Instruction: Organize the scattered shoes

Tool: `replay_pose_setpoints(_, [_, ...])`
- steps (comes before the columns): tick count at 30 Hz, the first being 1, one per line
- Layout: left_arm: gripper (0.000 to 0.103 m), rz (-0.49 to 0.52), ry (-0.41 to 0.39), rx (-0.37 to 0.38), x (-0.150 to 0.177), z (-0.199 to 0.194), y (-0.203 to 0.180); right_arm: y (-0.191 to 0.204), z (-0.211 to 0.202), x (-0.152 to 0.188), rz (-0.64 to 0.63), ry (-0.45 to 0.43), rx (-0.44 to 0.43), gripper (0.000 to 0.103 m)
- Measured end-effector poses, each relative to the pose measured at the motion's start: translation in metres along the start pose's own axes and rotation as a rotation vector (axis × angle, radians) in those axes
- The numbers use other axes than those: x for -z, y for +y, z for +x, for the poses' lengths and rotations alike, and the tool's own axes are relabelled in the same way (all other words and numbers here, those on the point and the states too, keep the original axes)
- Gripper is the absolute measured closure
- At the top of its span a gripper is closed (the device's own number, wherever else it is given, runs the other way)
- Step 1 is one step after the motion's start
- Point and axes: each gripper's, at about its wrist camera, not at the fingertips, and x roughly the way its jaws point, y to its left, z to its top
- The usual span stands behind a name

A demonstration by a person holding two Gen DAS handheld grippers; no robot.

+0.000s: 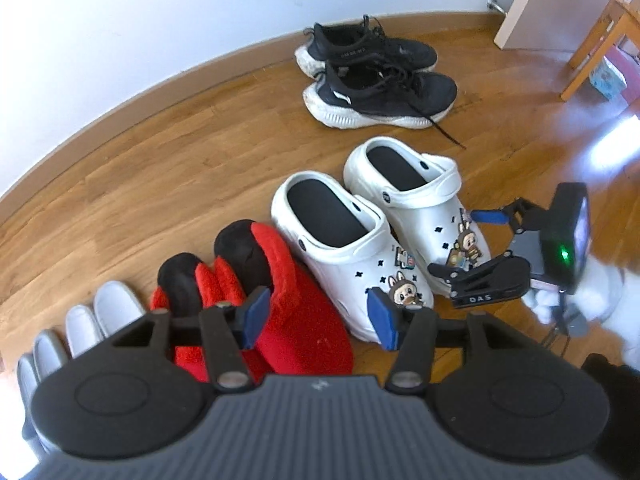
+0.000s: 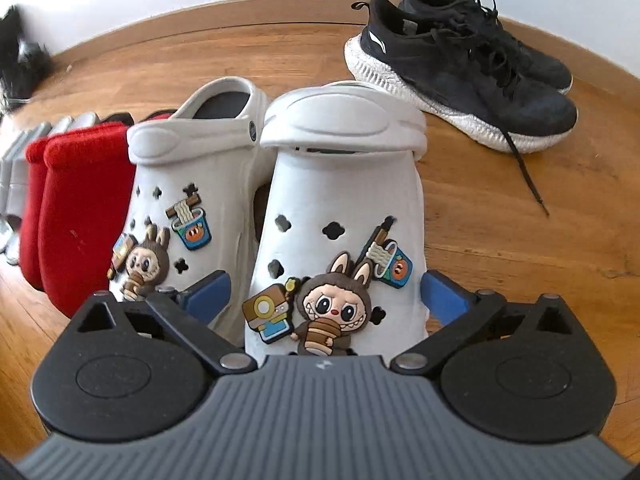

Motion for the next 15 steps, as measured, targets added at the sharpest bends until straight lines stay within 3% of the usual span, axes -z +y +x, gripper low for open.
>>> replay_pose_setpoints(3, [0.050,-0.022,-0.036,-0.009,0.007,-0.022,-0.004,-0.013,-0.021,-0.005,0.095,-0.006,-0.058,0.001])
replay_pose_setpoints(9, [0.026,-0.058,-0.230,-0.076,0.030,-0.091,-0.019,-0.027,-0.116,-0.016,0.257,-0.098,-0.117,0.001])
replay_pose_setpoints(13, [0.024,-0.085,-0.256,-0.043,0.026,-0.098,-0.034,-0.035,-0.187,-0.006,0.395,-0.224,-0.090,0.001])
replay_pose_setpoints(15, [0.024,-0.070,-0.262,-0.009,0.011,-0.093,-0.048,-0.037,-0.200,0.001,0.430,-0.253,-0.050,0.001])
